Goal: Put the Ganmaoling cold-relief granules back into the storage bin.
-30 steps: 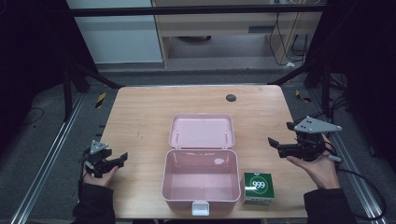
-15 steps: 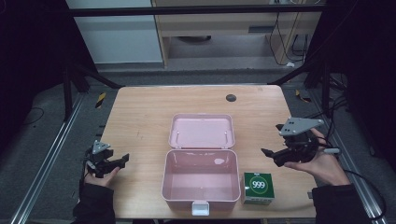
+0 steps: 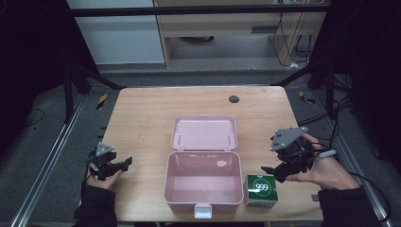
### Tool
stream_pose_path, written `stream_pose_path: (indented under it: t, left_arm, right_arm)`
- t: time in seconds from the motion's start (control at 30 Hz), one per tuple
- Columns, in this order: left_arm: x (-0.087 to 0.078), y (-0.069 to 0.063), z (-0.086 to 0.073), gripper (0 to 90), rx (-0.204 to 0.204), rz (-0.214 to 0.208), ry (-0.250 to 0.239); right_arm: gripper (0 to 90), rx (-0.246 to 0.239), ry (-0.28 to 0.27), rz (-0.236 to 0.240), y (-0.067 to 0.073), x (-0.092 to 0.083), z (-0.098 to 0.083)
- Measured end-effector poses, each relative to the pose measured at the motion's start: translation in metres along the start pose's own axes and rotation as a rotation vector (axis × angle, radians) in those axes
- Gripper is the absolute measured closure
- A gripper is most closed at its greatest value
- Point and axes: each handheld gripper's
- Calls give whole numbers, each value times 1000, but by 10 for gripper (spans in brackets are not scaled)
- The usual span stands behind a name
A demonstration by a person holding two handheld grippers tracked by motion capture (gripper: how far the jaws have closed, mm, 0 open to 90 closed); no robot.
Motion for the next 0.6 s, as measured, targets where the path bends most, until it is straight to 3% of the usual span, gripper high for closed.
stream_pose_path:
  t: [0.3,0.6]
  left_arm:
    - [1,0,0,277,2,-3,1]
    - [1,-1,0,276,7,-1,3]
  right_arm:
    - [80,-85,84,55,16,7,4]
    - [76,-126,154,108,29,18,2]
Point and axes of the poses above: each handheld gripper's, and its own axes: x roughly forward along the jaws, z roughly out of its top, y roughly to its left, and after that the axes turned 8 degrees about -z, right-handed
